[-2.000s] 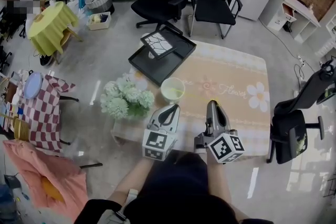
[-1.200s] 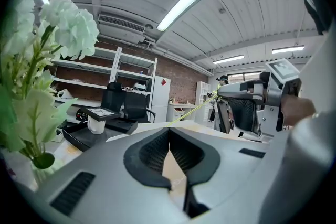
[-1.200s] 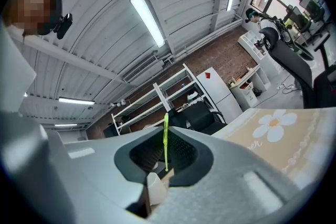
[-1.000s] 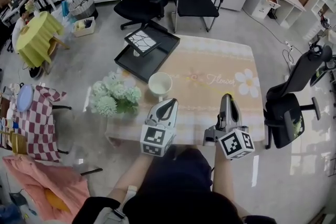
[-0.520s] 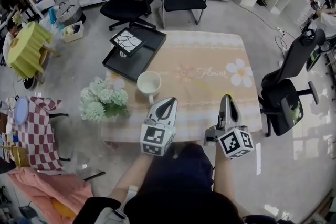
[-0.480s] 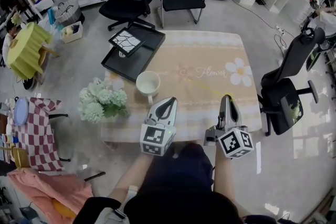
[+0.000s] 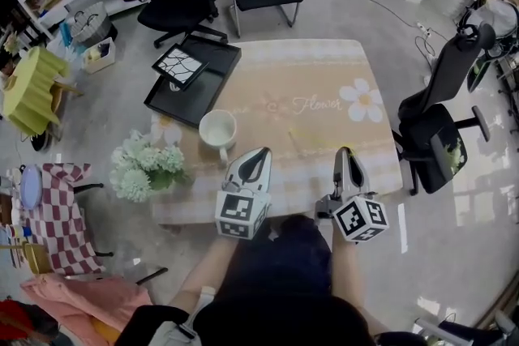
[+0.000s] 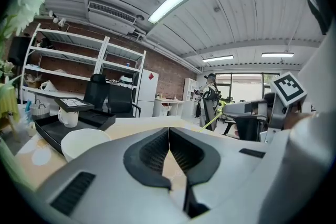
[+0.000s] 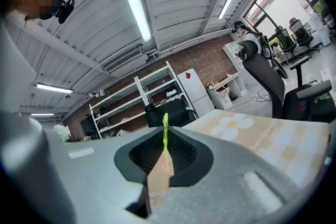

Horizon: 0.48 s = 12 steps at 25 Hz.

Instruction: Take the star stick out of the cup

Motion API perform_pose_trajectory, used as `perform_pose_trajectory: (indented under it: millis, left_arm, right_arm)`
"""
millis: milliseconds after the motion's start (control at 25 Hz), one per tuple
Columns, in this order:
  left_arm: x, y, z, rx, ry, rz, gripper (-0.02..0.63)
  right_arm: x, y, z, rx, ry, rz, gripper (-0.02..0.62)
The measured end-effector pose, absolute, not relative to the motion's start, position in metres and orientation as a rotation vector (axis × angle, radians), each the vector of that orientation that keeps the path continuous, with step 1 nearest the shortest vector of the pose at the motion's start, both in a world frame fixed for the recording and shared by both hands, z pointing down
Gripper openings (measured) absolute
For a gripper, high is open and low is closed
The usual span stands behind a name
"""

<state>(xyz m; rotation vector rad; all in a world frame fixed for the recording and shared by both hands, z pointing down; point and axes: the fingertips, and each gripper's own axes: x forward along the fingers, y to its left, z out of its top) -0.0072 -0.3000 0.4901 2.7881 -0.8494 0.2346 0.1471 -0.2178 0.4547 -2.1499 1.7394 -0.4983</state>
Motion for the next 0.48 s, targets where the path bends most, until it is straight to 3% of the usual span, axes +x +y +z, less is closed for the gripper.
perform_pose_trajectory:
  millis: [480]
  left_arm:
    - [-0.0042,-0.3072,0.4921,2.777,-0.85,0.229,0.011]
  right_arm:
    - [0.1511,-0.2218,0.456,-2.15,1.753,-0.512,0.015]
